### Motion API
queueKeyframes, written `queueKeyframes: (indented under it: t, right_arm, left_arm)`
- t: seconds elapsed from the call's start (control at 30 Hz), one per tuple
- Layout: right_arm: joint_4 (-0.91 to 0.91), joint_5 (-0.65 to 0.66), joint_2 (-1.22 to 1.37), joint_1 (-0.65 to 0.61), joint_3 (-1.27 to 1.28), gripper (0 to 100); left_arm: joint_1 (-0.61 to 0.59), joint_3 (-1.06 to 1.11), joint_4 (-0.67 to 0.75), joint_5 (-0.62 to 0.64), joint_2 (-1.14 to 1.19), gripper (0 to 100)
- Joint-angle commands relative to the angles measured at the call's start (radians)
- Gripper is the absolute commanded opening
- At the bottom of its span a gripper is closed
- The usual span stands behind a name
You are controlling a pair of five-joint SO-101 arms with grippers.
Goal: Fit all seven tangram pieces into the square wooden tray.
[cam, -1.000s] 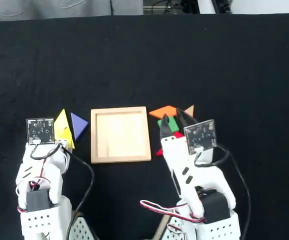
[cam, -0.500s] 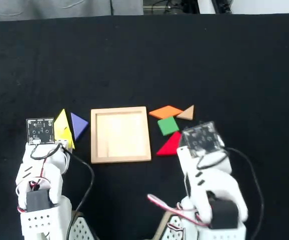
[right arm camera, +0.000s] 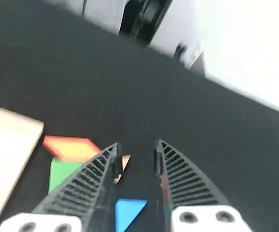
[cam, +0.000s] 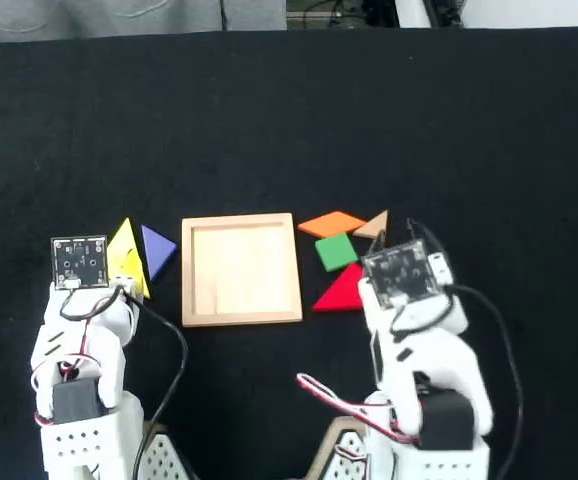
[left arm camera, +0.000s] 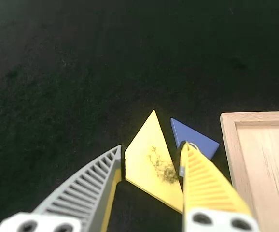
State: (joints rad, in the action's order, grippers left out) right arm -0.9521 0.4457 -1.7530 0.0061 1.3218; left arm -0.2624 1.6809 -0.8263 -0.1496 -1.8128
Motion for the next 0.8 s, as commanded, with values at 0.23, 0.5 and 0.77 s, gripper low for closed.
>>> queueKeyframes:
  t: [0.23, 0.5, 0.77]
  right_arm:
    - [0.115, -0.181, 0.746, -0.133, -0.232, 12.3]
    - [0.245, -0.264, 0.797, -0.052, -0.087, 12.1]
    - [0.44, -0.212, 0.685, -0.048, 0.096, 12.1]
  left_arm:
    - [-0.019, 0.019, 0.026, 0.008, -0.012, 20]
    - [-0.01, -0.054, -0.063, -0.069, -0.012, 20]
    - [-0.012, -0.188, -0.138, -0.068, 0.009, 20]
